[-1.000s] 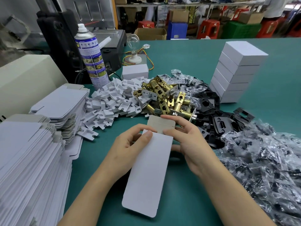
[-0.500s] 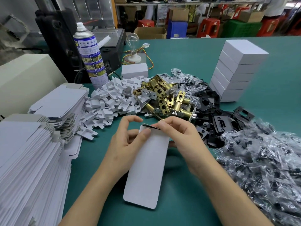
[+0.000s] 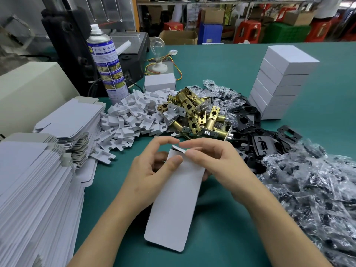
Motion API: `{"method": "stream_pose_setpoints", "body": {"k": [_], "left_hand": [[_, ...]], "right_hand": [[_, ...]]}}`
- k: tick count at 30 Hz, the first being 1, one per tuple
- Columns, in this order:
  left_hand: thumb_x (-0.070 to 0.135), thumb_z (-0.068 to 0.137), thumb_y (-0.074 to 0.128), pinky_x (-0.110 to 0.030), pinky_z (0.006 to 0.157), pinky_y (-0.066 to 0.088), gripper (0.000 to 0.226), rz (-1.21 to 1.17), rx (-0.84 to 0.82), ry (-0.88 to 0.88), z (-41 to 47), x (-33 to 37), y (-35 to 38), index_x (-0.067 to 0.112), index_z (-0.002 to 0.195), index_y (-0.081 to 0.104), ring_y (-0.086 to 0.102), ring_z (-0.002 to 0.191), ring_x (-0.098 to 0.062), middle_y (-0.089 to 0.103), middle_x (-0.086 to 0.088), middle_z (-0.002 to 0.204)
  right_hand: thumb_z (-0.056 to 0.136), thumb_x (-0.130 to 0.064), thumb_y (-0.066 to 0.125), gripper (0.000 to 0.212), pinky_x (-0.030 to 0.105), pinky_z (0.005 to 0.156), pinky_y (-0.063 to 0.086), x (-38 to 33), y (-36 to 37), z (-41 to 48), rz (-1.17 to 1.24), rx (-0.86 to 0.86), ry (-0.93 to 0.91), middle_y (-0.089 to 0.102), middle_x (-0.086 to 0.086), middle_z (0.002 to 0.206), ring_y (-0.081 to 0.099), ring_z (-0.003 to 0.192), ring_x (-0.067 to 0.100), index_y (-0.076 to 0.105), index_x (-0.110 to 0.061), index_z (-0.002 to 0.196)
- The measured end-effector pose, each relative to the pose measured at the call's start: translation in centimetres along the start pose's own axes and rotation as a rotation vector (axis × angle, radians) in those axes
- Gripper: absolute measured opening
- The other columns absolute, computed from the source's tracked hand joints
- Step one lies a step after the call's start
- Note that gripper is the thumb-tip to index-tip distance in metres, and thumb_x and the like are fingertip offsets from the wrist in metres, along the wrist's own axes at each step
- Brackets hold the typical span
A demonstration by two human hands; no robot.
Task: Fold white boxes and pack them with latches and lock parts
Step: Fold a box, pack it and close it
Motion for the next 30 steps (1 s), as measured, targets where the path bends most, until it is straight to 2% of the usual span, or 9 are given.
{"method": "stream_pose_setpoints", "body": {"k": [2,5,8,11,13,20,22,24,30], "left_hand": [[0.056,0.091,0.062,-0.026,0.057,0.047,0.034,-0.01,-0.015,0.001,0.01,0.04,0.06,0.048,0.124,0.059,0.064,0.063,-0.024,0.079,-0.004,0.089],[0.056,0.091,0.063,-0.023,0.058,0.049,0.036,-0.017,-0.038,-0.009,0.0,0.07,0.11,0.049,0.125,0.059,0.065,0.065,-0.015,0.08,-0.001,0.091],[0.059,0.089,0.064,-0.033,0.06,0.055,0.039,-0.023,-0.044,-0.021,-0.07,0.05,-0.03,0.052,0.127,0.058,0.069,0.07,-0.019,0.08,0.0,0.094],[0.061,0.09,0.064,-0.057,0.067,0.057,0.045,-0.005,-0.068,-0.009,-0.05,0.19,-0.05,0.053,0.133,0.055,0.068,0.077,-0.042,0.08,-0.005,0.094],[0.062,0.09,0.064,-0.06,0.066,0.055,0.048,0.018,-0.082,-0.006,-0.03,0.21,-0.04,0.056,0.137,0.053,0.063,0.076,-0.047,0.079,-0.005,0.092],[0.062,0.092,0.061,-0.038,0.065,0.056,0.05,0.027,-0.118,-0.011,-0.06,0.13,0.03,0.059,0.14,0.049,0.069,0.077,-0.031,0.08,0.0,0.095],[0.06,0.092,0.062,-0.022,0.063,0.053,0.049,0.017,-0.129,-0.014,-0.09,0.15,0.05,0.059,0.14,0.05,0.067,0.07,-0.015,0.08,0.004,0.094],[0.059,0.092,0.063,-0.014,0.063,0.049,0.051,0.01,-0.155,-0.019,-0.16,0.18,0.14,0.059,0.141,0.049,0.066,0.069,-0.005,0.08,0.007,0.092],[0.061,0.09,0.064,-0.015,0.067,0.052,0.062,-0.009,-0.244,-0.073,-0.31,-0.43,0.45,0.063,0.146,0.039,0.071,0.076,-0.005,0.08,0.007,0.094]], "right_hand": [[0.085,-0.041,0.072,0.023,0.026,0.06,0.05,0.04,-0.06,-0.05,0.006,-0.019,0.012,0.074,0.009,0.098,0.068,0.08,0.014,0.078,-0.037,0.107],[0.087,-0.038,0.07,0.019,0.016,0.056,0.043,0.05,-0.3,-0.05,-0.022,-0.012,0.001,0.071,0.006,0.092,0.062,0.072,0.008,0.079,-0.036,0.103],[0.089,-0.042,0.065,0.021,0.014,0.056,0.04,0.07,-0.55,0.0,-0.026,0.009,0.023,0.073,-0.004,0.086,0.059,0.069,0.002,0.078,-0.036,0.104],[0.088,-0.037,0.066,0.021,0.014,0.056,0.042,0.12,-0.66,-0.03,0.03,-0.021,0.056,0.075,-0.004,0.09,0.063,0.073,0.003,0.078,-0.034,0.105],[0.086,-0.032,0.068,0.021,0.012,0.056,0.043,0.1,-0.72,-0.05,0.063,-0.033,0.064,0.074,-0.006,0.09,0.065,0.075,0.003,0.079,-0.033,0.104],[0.084,-0.023,0.068,0.014,0.01,0.059,0.046,-0.02,-0.51,-0.1,0.123,-0.053,0.084,0.073,-0.003,0.085,0.066,0.072,0.004,0.078,-0.026,0.092],[0.084,-0.027,0.068,0.01,0.016,0.065,0.047,-0.04,-0.4,-0.13,0.11,-0.052,0.093,0.072,0.004,0.087,0.066,0.075,0.008,0.076,-0.026,0.089],[0.084,-0.03,0.069,0.005,0.027,0.073,0.047,-0.06,-0.26,-0.16,0.092,-0.051,0.096,0.072,0.011,0.091,0.065,0.079,0.012,0.073,-0.027,0.084],[0.087,-0.028,0.07,0.005,0.031,0.07,0.049,0.27,0.12,-0.2,0.066,-0.056,0.16,0.073,0.006,0.091,0.065,0.076,0.016,0.069,-0.025,0.083]]}}
Point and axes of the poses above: each hand's wrist, its own z-axis towards the middle knuckle, its own y-axis out of the palm, x = y × z, the point moved 2 cm from there along z, towards the middle knuckle
